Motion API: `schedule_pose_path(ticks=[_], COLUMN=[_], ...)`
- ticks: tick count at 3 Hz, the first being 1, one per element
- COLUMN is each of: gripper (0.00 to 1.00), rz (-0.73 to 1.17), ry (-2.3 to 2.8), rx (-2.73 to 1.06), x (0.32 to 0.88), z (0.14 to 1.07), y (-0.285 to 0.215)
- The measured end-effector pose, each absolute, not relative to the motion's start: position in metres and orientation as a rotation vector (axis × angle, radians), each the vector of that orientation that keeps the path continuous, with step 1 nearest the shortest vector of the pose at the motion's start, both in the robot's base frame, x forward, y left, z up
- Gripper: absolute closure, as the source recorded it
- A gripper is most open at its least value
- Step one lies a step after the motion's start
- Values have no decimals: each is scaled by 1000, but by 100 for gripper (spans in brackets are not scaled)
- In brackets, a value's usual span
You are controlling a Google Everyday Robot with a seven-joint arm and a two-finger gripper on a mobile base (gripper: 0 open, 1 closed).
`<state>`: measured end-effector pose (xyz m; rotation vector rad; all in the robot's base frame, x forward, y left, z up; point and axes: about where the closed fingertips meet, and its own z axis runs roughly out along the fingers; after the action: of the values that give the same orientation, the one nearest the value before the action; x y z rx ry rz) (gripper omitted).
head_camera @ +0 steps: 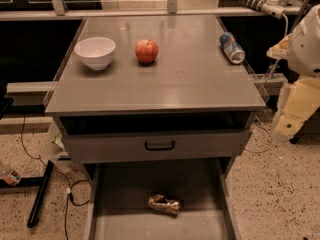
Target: Pick orange can from middle drawer and place on counter
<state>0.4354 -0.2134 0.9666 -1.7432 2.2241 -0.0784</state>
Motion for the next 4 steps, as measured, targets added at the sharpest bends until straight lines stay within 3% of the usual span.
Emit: schedule_pose_path(ticks=[3,4], gripper=[0,0], rz=[137,200], ry=[2070,1980], rx=[-1805,-1768], x=[380,385], z=[810,748], y=[-187,-171])
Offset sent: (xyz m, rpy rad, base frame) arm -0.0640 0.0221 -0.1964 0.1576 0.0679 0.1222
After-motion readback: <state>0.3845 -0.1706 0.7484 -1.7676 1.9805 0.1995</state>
